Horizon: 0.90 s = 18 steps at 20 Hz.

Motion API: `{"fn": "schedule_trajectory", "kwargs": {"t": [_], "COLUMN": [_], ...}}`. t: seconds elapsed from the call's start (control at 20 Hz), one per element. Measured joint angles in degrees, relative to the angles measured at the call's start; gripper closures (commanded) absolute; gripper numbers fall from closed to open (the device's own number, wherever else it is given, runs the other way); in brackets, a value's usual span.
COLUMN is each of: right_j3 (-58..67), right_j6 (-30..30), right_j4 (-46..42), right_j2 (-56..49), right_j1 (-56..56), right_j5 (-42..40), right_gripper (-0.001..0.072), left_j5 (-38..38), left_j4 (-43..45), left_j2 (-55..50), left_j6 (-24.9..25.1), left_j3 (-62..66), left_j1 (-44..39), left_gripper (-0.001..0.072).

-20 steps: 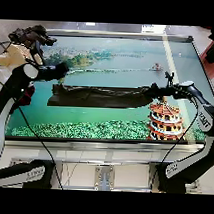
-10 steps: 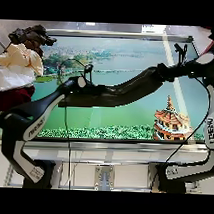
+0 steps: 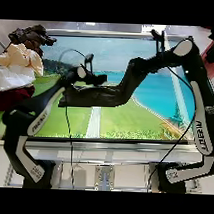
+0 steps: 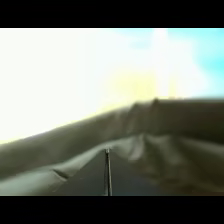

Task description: Fold the shirts.

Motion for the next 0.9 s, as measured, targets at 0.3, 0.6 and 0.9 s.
{"fn": "schedule_trajectory", "kwargs": {"t": [0.3, 0.6, 0.9], "right_j3": [4.26, 8.31, 8.96], "right_j6": [2.1, 2.91, 2.93], "right_j4": [3.63, 12.04, 18.16], "right_j2": [-7.48, -17.16, -22.27], "right_j1": [12.59, 22.91, 26.91], "right_j5": [-12.37, -24.13, -33.83], "right_gripper": [0.0682, 0.0578, 0.0184], "left_j5": [-2.69, -8.81, -10.97], "left_j4": [1.2, 3.91, 4.55], "left_j2": [14.82, 20.39, 21.16], "left_j6": [6.82, 8.81, 10.34], "left_j3": [3.17, 3.23, 2.4], "left_j1": [13.44, 23.15, 25.44], "left_gripper": [0.0695, 0.0695, 0.0694]}}
